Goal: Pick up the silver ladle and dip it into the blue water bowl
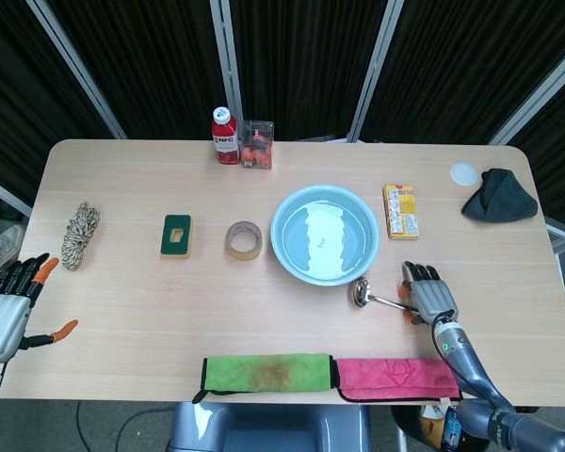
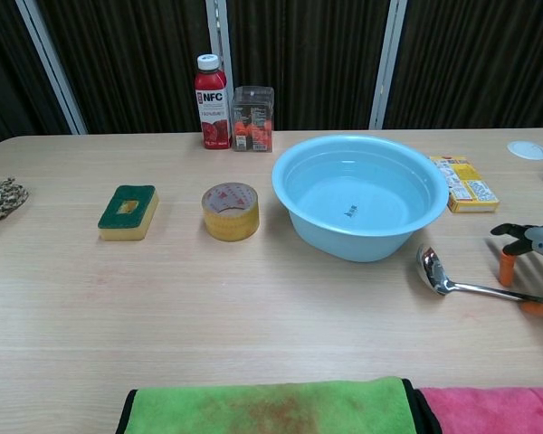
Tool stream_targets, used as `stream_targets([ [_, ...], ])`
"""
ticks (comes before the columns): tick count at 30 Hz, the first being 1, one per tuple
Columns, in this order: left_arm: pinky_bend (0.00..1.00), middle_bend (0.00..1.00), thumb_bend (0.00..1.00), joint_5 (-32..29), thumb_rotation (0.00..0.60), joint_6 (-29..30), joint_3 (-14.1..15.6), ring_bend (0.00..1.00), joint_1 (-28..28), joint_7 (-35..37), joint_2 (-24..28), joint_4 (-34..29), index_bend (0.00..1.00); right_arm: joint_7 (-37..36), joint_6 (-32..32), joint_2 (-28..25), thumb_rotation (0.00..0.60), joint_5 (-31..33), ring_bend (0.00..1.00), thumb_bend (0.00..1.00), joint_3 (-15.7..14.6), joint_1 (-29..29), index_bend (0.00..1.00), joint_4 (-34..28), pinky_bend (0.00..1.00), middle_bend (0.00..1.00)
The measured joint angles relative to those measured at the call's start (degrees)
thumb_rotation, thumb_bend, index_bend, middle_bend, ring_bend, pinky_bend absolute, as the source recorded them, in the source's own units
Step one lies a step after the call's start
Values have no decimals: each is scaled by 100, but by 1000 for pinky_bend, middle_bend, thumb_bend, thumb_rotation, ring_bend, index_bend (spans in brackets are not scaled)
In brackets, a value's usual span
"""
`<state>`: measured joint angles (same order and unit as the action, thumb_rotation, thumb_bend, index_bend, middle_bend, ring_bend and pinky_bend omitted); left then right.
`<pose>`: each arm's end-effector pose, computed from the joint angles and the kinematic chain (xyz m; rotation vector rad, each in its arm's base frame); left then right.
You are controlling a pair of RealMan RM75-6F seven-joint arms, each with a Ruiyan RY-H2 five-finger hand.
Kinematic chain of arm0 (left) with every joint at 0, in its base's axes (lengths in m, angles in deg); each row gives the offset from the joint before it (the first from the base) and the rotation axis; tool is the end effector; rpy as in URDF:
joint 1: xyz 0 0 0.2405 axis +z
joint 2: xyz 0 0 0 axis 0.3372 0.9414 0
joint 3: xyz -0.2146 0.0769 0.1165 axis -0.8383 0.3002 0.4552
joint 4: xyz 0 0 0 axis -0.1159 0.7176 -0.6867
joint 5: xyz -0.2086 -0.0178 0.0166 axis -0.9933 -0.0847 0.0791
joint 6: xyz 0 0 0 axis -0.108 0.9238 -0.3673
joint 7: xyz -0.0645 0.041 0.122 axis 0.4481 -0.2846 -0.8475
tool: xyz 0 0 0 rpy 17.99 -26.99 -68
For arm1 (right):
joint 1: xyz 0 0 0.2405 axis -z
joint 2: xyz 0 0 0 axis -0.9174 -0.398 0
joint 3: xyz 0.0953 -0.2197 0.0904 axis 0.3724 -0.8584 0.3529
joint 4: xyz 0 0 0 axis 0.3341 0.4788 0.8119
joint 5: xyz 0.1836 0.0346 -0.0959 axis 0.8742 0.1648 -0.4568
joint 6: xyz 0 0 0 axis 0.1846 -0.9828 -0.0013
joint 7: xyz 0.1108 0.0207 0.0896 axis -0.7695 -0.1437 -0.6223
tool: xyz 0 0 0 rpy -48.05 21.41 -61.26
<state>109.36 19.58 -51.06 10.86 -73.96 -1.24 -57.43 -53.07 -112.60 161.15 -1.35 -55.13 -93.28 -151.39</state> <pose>-0.3115 0.1945 0.1455 -1.5159 -0.9186 -0.8723 -0.3266 -0.2978 -0.0189 1.7027 -1.1530 0.5071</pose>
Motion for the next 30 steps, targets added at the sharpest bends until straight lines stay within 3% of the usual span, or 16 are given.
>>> stream_targets([
  [11, 0, 0, 185, 13, 376, 39, -8, 0, 6, 62, 2, 34, 0, 281, 128, -55, 600, 273, 0, 323, -16, -26, 576, -124, 0, 0],
  [30, 0, 0, 186, 100, 373, 79, 25, 0, 9, 117, 15, 33, 0, 497, -133, -244, 600, 302, 0, 364, -25, 13, 628, -401, 0, 0],
])
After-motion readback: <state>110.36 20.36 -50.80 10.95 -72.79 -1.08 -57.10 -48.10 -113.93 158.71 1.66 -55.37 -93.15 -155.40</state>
